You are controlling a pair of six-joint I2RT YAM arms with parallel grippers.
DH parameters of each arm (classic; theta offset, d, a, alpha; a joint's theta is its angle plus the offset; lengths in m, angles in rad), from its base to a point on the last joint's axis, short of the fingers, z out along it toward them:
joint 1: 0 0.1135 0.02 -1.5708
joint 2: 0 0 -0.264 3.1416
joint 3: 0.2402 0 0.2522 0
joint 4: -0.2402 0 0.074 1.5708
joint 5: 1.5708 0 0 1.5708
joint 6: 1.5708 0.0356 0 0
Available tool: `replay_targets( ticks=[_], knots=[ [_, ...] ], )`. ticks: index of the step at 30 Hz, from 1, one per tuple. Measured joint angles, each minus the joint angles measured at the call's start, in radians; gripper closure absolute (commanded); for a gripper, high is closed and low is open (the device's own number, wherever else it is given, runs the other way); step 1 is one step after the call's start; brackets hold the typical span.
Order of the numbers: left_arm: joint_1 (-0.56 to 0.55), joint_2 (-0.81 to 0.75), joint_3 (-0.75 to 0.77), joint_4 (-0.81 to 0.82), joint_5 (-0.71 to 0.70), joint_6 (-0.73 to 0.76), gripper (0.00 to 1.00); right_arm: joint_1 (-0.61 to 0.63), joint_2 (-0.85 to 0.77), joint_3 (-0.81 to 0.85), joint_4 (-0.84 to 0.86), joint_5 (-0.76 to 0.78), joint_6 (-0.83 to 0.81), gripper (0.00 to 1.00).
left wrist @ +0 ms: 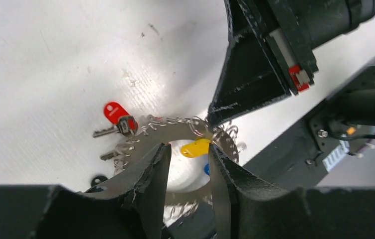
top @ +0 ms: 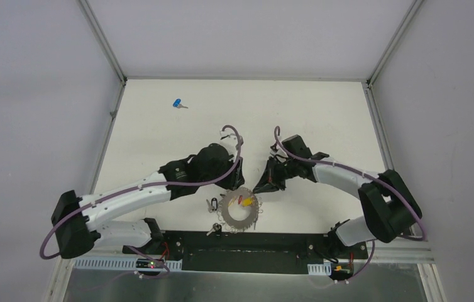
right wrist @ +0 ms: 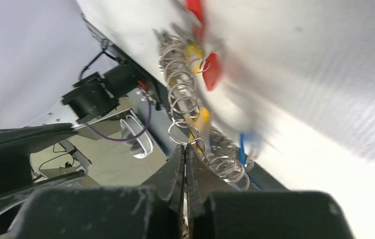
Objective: Put the keys on the keyring
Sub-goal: Pick up the keyring from the center of the board.
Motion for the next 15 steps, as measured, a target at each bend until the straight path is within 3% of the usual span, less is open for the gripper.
replay_targets(
  ticks=[6, 15],
  knots=[
    [0.000, -0.181, -0.078, 0.125, 0.028, 0.105, 0.59, 0.000, -0.153, 0.099, -0.081, 0.045, 0.038, 1.00],
    [-0.008, -0.248, -0.158, 0.307, 0.178, 0.270, 0.60, -0.008, -0.331, 0.131, -0.129, 0.125, 0.195, 1.00]
  ],
)
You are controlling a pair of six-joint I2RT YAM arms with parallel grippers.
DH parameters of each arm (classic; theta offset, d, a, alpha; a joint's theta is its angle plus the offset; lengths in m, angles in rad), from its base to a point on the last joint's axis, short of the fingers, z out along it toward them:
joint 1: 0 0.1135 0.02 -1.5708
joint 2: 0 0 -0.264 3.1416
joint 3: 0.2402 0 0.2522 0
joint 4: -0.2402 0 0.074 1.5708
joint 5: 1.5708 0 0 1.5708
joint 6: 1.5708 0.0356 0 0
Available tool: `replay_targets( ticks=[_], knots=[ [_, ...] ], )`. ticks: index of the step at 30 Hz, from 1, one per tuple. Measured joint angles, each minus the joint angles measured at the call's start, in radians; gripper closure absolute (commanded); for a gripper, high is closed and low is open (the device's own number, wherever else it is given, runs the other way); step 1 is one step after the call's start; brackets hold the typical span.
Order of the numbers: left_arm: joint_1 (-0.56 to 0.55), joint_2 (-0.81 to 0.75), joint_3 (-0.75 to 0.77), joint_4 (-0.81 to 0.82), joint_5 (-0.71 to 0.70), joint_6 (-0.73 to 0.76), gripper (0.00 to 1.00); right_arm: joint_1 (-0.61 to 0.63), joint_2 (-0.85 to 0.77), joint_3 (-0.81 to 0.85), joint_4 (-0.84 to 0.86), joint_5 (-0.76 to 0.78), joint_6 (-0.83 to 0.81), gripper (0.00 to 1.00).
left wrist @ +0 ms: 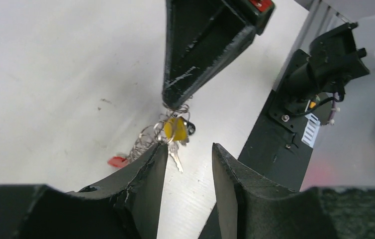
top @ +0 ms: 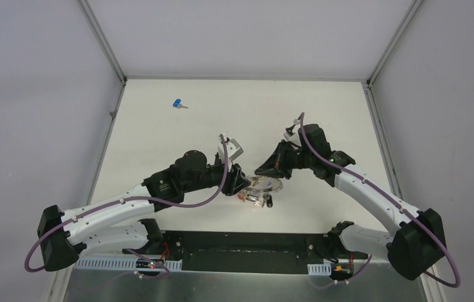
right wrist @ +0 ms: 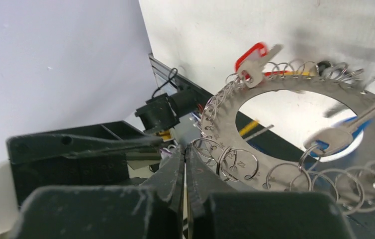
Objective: Put the keys on the keyring
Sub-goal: Pick up the keyring from the center of the board.
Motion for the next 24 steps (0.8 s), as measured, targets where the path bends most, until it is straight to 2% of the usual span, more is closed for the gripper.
replay_targets(
  ticks=[8, 18, 24],
  knots=[
    [-0.032, 0.006, -0.012, 0.130, 0.027, 0.076, 0.62, -0.002, -0.132, -0.013, 0.008, 0.113, 0.198, 1.00],
    [-0.150, 0.127, 0.021, 0.151, -0.172, 0.072, 0.59, -0.002, -0.236, -0.113, 0.016, 0.229, 0.390, 1.00],
    [-0.176, 0.135, 0.048, 0.177, -0.233, 0.128, 0.64, -0.002, -0.250, -0.131, 0.024, 0.259, 0.440, 1.00]
  ],
)
